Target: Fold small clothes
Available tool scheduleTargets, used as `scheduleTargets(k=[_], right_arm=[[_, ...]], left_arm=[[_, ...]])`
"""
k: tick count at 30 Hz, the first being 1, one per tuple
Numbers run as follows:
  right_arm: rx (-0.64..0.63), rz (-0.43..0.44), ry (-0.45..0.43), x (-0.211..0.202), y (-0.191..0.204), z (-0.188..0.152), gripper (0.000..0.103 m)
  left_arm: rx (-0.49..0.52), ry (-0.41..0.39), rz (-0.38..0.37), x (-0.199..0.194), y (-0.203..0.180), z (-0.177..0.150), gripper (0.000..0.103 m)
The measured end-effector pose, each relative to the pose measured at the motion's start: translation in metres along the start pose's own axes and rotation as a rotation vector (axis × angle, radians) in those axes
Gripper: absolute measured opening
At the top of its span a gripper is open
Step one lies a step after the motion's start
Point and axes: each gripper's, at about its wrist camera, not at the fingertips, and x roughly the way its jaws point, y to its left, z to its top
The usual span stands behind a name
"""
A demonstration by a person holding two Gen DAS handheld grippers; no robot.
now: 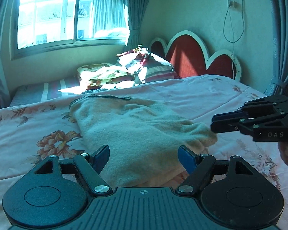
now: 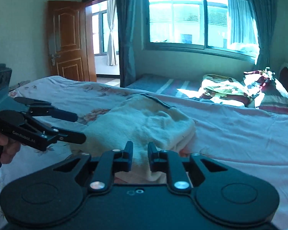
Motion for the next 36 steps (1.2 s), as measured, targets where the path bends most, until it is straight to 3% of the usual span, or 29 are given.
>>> scheduleTargets(k=[2,4,6,7,11,16,18,20,21,26,28,33,36], right_arm=[[-0.051,0.020,0.037,0.013,0.006,-0.002,0.012],[-0.078,-0.003,0.102,0.029,0.002,-0.009,0.009],[-0.057,-0.040,0.159,0.042,-0.010,-0.019,0.000],[-0.046,-0.044,0.177,0.046,-0.015,-0.025,0.000],[0.017,-0.037,0.160,0.046,-0.019,-0.035,0.000],[0.071,-0.052,0.181,0.046,-0.018,-0.030,0.001],[0.095,-0.054,0.180,0.037,-0.017,-0.022,0.017],[0.145,-0.027,0.152,0.024,-0.018,-0.014,0.053],[0.163,-0.047,0.139,0.019,-0.019,-0.010,0.059],[0.337,-0.016,0.099,0.006,-0.046,0.001,0.060],[0.451,0.012,0.096,0.008,-0.066,0.006,0.060],[0.768,0.120,0.143,0.036,-0.116,0.001,0.062],[0.844,0.127,0.203,0.063,-0.134,-0.008,0.064]], left_arm=[[-0.032,0.015,-0.043,0.008,-0.001,-0.002,0.079],[-0.065,0.040,-0.064,0.016,0.001,-0.009,0.078],[-0.079,0.043,-0.074,0.018,0.002,-0.013,0.078],[-0.085,0.044,-0.069,0.019,0.003,-0.015,0.073],[-0.077,0.050,-0.059,0.023,0.004,-0.020,0.072],[-0.001,0.063,0.005,0.020,-0.013,-0.014,0.073],[-0.010,0.060,0.013,0.012,-0.014,-0.010,0.078],[-0.020,0.050,0.023,0.004,-0.013,-0.007,0.086],[-0.019,0.047,0.028,0.000,-0.013,-0.005,0.086],[-0.003,0.035,0.056,-0.006,-0.007,0.004,0.088],[-0.047,0.030,0.057,-0.006,0.007,0.008,0.088],[-0.338,0.109,-0.058,0.024,0.069,0.012,0.088],[-0.493,0.184,-0.130,0.052,0.097,0.006,0.088]])
